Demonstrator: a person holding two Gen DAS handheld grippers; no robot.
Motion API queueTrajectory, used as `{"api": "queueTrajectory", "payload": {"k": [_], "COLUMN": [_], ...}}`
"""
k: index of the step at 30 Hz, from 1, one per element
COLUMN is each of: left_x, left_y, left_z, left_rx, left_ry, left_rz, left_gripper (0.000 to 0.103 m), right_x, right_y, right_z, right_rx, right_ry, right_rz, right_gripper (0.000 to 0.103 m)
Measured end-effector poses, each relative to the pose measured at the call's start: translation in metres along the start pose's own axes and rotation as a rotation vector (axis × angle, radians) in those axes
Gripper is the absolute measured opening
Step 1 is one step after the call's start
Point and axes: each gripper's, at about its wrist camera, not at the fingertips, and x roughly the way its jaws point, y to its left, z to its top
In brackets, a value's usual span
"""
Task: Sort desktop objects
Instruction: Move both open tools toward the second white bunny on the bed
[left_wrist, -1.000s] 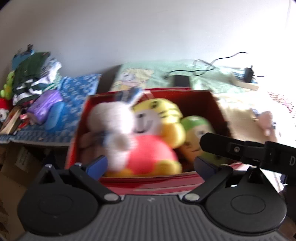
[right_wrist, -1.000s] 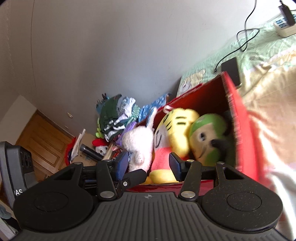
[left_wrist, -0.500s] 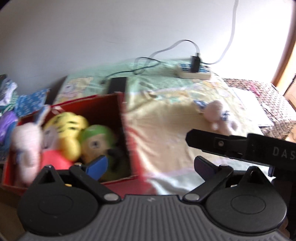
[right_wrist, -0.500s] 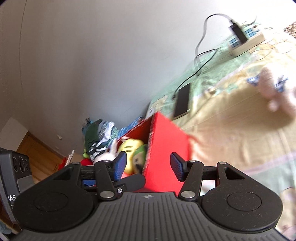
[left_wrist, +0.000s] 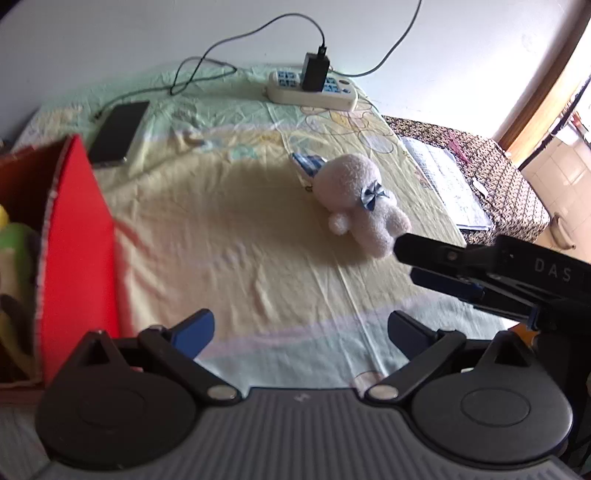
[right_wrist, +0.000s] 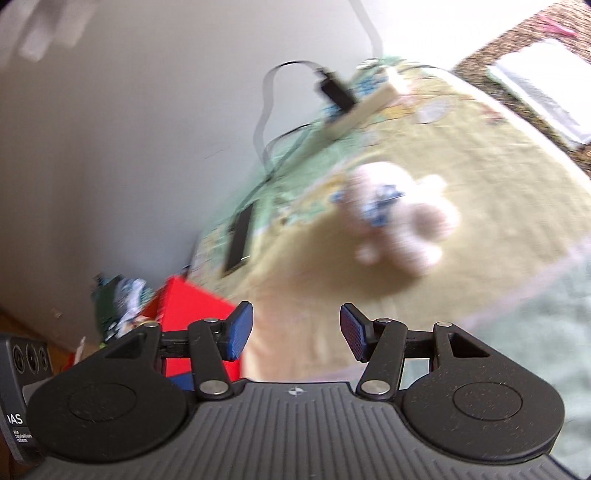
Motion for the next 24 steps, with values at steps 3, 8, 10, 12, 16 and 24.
{"api": "queueTrajectory", "payload": {"k": [3, 8, 10, 12, 16, 24], "left_x": [0.017, 0.044, 0.055, 0.066, 0.09, 0.126], "left_y": [0.002, -0.006, -0.012, -0.017, -0.019, -0.017], "left_z": [0.006, 0.021, 0.028, 0.035, 0.049, 0.066], "left_rx": [-0.048, -0.058, -0.042, -0.031, -0.061, -0.11], "left_ry": [0.02, 0.028, 0.024, 0.025, 0.039, 0.057], "left_rz": [-0.042, -0.078, -0.082, -0.092, -0.127, -0.162], "left_gripper": [0.1, 0.1, 0.1, 0.1, 0.1, 0.097], "right_x": [0.001, 0.007, 0.011, 0.014, 0.029, 0.07], "right_y": [-0.023, -0.053, -0.06, -0.065, -0.08, -0.09], "right_z": [0.008, 0.021, 0.031, 0.043, 0.068, 0.08], "right_rx": [0.063, 0.14, 0.168, 0.19, 0.248, 0.284], "right_ry": [-0.004, -0.008, -0.021, -0.044, -0.078, -0.002], "right_rz": [-0.03, -0.077, -0.083, -0.09, -0.1, -0.077], "right_gripper": [0.057, 0.059, 0.061, 0.061, 0.062, 0.059]}}
